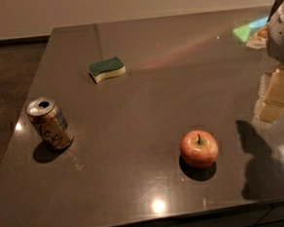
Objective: Pick orange can
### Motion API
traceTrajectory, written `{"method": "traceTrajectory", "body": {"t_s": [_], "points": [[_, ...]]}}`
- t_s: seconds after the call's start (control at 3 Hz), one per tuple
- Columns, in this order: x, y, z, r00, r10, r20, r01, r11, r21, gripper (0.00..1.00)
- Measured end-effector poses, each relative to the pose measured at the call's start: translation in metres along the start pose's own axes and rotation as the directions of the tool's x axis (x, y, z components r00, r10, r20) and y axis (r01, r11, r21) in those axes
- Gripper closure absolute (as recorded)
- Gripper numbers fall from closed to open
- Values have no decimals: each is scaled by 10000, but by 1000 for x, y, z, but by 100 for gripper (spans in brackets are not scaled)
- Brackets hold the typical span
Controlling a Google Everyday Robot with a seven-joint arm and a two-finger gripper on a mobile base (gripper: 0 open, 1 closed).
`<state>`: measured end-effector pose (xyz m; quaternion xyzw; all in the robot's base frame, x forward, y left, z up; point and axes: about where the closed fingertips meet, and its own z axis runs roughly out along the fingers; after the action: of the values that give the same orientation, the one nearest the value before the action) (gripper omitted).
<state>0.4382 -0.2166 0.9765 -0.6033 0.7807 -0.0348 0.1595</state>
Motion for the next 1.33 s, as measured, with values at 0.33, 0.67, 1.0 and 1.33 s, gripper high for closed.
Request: {"method": "traceTrajectory", "body": {"t_s": [0.33,0.67,1.0,1.33], "points": [[0,0,0,10000,0,1,0,10000,2,0],[-19,-2,4,9986,-397,360,398,9992,-20,0],[-60,-3,15,9921,-960,808,968,9953,-67,0],[-106,0,30,9804,-1343,1440,1388,9901,-214,0]]}}
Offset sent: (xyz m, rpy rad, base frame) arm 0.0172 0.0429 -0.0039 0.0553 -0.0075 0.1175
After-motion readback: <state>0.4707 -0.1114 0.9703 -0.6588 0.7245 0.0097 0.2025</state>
